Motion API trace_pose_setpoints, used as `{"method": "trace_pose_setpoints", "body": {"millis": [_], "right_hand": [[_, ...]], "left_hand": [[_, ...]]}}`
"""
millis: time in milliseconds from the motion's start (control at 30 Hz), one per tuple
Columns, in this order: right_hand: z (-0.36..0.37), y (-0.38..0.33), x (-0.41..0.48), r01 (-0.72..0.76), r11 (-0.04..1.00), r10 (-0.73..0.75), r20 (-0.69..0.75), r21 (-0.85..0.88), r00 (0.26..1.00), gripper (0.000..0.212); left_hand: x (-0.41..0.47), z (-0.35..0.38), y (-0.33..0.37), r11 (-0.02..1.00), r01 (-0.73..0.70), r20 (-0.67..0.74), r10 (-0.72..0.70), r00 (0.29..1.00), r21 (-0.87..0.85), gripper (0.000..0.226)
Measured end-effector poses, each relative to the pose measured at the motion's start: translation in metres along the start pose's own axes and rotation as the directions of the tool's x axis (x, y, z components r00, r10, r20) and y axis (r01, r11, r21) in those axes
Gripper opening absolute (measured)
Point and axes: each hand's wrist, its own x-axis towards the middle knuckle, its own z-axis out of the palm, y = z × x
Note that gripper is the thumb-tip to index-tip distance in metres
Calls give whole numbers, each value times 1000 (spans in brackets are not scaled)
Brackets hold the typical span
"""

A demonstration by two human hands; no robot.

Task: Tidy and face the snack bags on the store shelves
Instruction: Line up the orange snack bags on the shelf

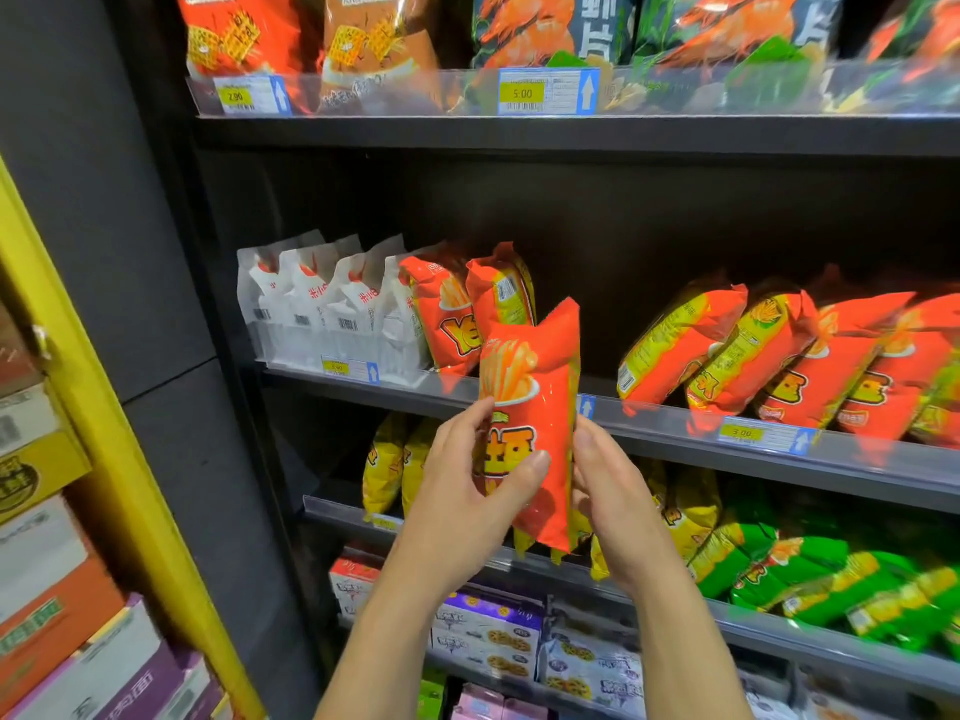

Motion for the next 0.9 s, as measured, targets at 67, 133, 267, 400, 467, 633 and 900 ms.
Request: {"method": "trace_pose_setpoints", "body": {"millis": [67,133,267,400,467,633,900], "right_hand": [[-2,-1,-2,12,1000,-12,-13,-26,1000,54],[-4,-3,-5,45,998,-46,-15,-54,999,51],[-8,-6,-12,109,992,-111,-30,-67,993,51],[-10,-8,-18,175,981,-180,-55,-77,982,35],[-11,-9,-19,187,980,-192,-98,-64,976,38],[-8,-14,-19,53,999,-53,6,-5,999,44],[-6,-20,-19,57,998,-57,10,33,998,35]], "left_hand": [[-1,1,0,999,22,-23,-23,999,-26,92],[-3,1,4,998,42,-56,-45,997,-51,94],[-5,2,9,994,72,-121,-82,989,-86,86],[-3,-2,7,974,89,-140,-119,983,-208,65],[-4,-4,8,942,114,-68,-142,987,-316,56],[-8,-6,8,843,189,78,-173,982,-503,53],[-1,-10,4,853,195,130,-150,980,-483,56]]}}
